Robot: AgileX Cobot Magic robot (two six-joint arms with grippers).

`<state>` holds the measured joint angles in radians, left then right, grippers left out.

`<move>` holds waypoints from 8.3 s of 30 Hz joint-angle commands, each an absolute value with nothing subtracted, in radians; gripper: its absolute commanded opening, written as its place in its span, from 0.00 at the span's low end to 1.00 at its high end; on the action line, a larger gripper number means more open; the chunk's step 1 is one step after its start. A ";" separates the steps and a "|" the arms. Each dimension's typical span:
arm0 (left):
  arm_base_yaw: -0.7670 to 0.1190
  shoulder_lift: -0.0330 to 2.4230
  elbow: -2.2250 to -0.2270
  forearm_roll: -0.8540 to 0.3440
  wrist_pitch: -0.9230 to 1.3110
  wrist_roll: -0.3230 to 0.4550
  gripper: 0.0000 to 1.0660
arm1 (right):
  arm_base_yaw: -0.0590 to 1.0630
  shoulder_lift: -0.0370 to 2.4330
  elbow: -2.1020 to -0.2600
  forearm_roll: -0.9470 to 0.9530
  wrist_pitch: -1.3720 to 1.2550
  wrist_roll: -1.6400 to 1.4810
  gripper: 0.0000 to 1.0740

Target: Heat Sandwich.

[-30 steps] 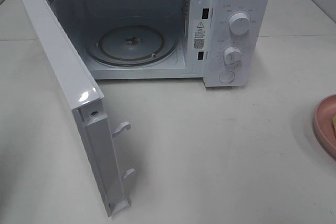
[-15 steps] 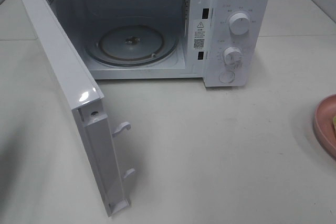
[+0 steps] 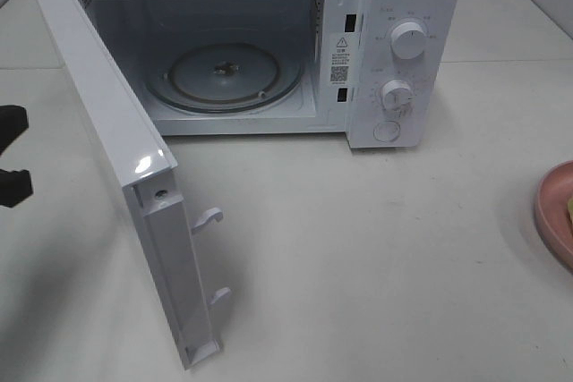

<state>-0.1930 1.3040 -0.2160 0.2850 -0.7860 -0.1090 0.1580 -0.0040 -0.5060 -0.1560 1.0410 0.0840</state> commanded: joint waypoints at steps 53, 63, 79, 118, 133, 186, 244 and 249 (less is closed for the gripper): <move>-0.835 1.872 -0.912 -0.550 -0.634 0.349 0.00 | 0.149 -0.031 -0.504 -0.156 1.035 0.076 0.71; -0.835 1.977 -1.061 -0.554 -0.597 0.372 0.00 | 0.149 -0.031 -0.504 -0.156 1.035 0.076 0.71; -0.803 2.084 -1.259 -0.596 -0.500 0.384 0.00 | 0.149 -0.031 -0.504 -0.156 1.035 0.076 0.71; -0.728 2.179 -1.457 -0.630 -0.451 0.441 0.00 | 0.149 -0.031 -0.504 -0.156 1.035 0.076 0.71; -0.730 2.176 -1.457 -0.629 -0.438 0.444 0.00 | 0.149 -0.031 -0.504 -0.156 1.035 0.076 0.71; -0.691 1.734 -1.183 -0.383 0.645 0.329 0.94 | 0.149 -0.031 -0.504 -0.156 1.035 0.076 0.71; -0.210 0.657 -0.495 -0.009 1.033 -0.117 0.94 | 0.149 -0.031 -0.504 -0.156 1.035 0.078 0.71; -0.210 0.657 -0.495 -0.009 1.033 -0.117 0.94 | 0.149 -0.031 -0.504 -0.156 1.035 0.076 0.71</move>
